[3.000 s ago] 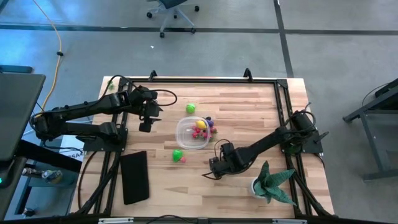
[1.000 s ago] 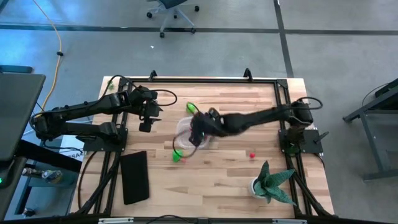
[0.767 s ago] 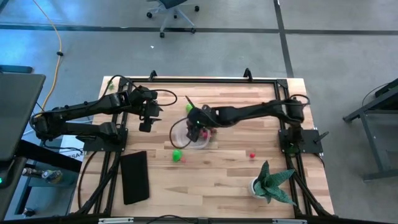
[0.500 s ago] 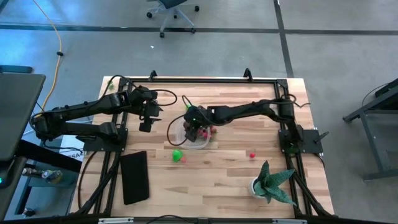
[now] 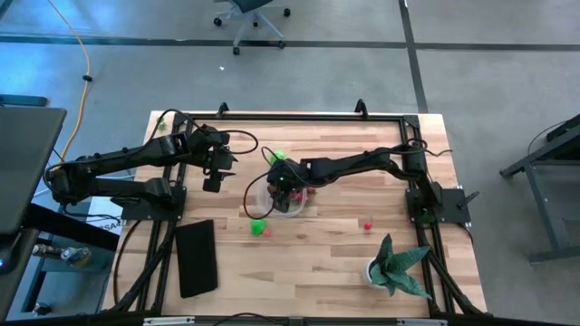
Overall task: Pick and placing Produce into tupperware
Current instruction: Put the kiwi into the transparent bin, then put the right cherry into the transparent bin
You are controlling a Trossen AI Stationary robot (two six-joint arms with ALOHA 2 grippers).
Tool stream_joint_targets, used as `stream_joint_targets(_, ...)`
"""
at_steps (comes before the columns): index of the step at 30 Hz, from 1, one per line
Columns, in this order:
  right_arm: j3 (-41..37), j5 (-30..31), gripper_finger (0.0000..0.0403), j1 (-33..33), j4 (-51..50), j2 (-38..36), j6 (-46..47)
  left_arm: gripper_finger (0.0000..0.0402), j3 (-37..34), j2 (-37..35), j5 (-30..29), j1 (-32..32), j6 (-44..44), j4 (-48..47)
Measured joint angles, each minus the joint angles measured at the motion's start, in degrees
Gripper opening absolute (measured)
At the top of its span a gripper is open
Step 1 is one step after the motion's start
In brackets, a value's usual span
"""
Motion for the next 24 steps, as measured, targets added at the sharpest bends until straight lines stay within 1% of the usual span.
stream_joint_targets(4, 0.0, 0.1, 0.0258, 0.0, -0.2, 0.0, 0.0, 0.0193, 0.0, 0.0, 0.0, 0.0, 0.0, 0.0)
stream_joint_targets(14, 0.0, 0.9, 0.0301, 0.0, -0.2, 0.0, -0.3, 0.0193, 0.0, 0.0, 0.0, 0.0, 0.0, 0.0)
stream_joint_targets(19, 0.0, 1.6, 0.0307, 0.0, -0.2, -0.1, -0.4, 0.0193, 0.0, 0.0, 0.0, 0.0, 0.0, 0.0)
stream_joint_targets(22, 1.0, 1.5, 0.0307, 0.0, -4.0, -1.1, 2.5, 0.0193, 0.0, 0.0, 0.0, 0.0, 0.0, 0.0)
stream_joint_targets(24, 1.8, 1.8, 0.0307, 0.0, -7.9, -3.1, 5.6, 0.0193, 0.0, 0.0, 0.0, 0.0, 0.0, 0.0)
